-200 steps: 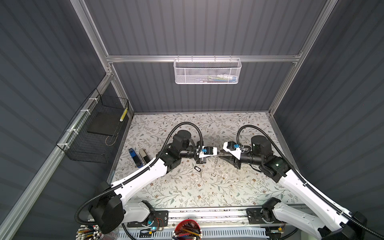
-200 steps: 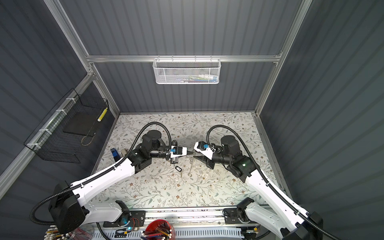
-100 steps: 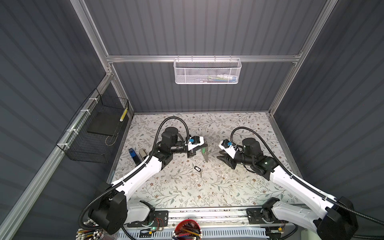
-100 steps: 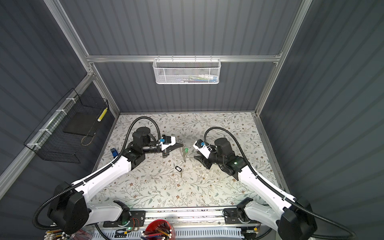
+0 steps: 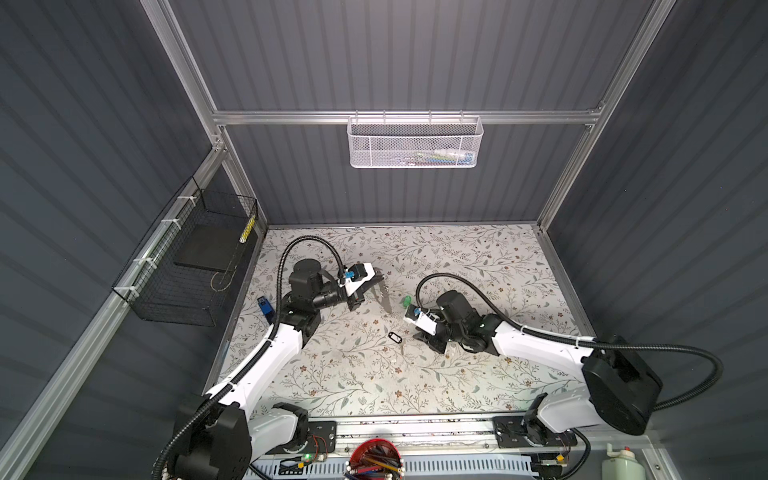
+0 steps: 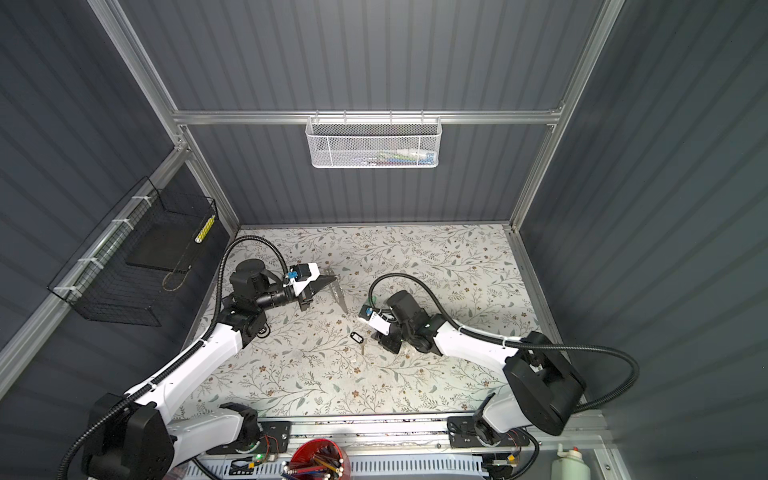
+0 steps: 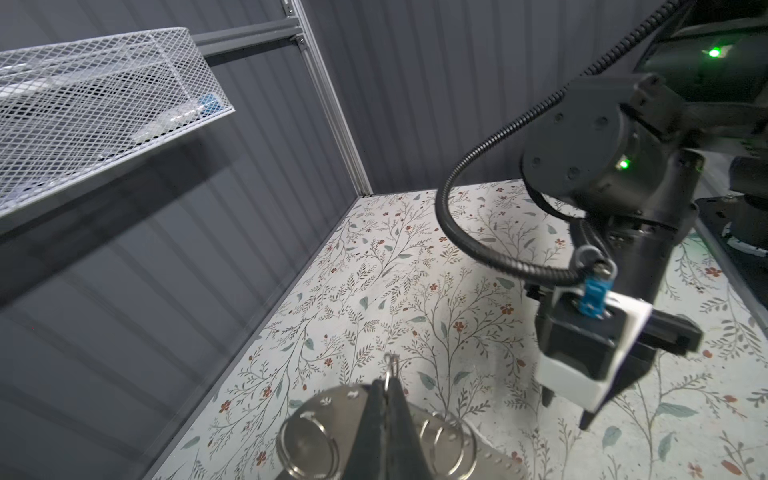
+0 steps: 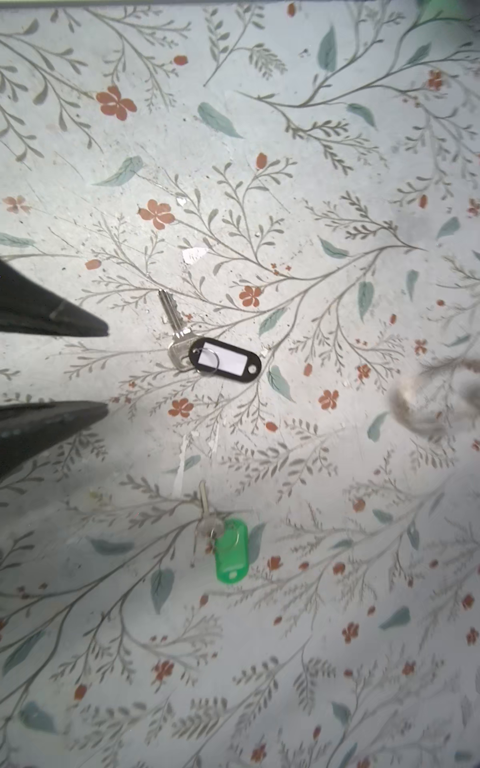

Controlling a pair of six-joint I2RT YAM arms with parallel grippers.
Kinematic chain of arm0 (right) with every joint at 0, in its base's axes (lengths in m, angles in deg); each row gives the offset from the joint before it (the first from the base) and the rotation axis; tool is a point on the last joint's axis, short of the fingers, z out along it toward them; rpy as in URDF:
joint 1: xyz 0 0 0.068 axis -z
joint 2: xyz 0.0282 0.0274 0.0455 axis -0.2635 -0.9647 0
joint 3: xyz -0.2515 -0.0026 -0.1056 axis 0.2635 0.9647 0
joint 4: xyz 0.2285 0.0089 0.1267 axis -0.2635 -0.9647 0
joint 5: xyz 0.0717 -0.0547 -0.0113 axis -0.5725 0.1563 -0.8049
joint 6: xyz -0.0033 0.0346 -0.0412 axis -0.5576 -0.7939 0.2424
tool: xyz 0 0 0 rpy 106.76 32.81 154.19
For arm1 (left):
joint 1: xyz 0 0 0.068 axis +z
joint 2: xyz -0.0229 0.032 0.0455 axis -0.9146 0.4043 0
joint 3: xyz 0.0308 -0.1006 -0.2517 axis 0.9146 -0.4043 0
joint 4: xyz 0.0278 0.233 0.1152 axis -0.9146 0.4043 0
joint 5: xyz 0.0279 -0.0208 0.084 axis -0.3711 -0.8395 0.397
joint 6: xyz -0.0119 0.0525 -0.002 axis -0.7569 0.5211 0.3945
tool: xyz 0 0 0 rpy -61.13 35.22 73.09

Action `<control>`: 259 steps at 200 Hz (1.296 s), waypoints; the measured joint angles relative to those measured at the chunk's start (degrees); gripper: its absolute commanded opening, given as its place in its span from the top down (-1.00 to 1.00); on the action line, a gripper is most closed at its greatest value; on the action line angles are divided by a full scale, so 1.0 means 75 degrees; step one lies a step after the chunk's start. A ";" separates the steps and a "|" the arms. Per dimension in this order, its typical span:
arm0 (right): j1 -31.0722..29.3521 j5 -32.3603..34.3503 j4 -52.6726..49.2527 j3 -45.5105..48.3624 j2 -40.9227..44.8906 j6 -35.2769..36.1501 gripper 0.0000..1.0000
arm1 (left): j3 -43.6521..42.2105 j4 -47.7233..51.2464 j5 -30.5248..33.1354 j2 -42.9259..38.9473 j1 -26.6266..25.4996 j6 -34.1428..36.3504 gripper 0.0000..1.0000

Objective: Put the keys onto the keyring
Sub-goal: 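Move the right gripper down toward the black-tag key while the left gripper holds the plate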

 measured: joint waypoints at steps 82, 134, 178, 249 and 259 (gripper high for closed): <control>-0.0181 0.0283 -0.0702 -0.1795 -0.1862 0.1043 0.27 | -0.0187 -0.0799 0.0154 0.0373 0.0408 -0.0169 1.00; -0.0140 0.0312 -0.1434 -0.2474 -0.2637 0.2710 0.20 | -0.0248 -0.0877 0.0230 0.0391 0.0408 -0.0198 1.00; 0.0152 0.0087 -0.1955 -0.3150 -0.3264 0.3981 0.15 | -0.0236 -0.0845 0.0344 0.0393 0.0408 -0.0195 1.00; 0.0262 -0.0720 -0.2812 -0.3687 -0.3643 0.5094 0.04 | -0.0210 -0.0723 0.0344 0.0423 0.0408 -0.0192 1.00; 0.0262 -0.0801 -0.2862 -0.3687 -0.3643 0.5155 0.02 | -0.0210 -0.0720 0.0344 0.0460 0.0408 -0.0192 1.00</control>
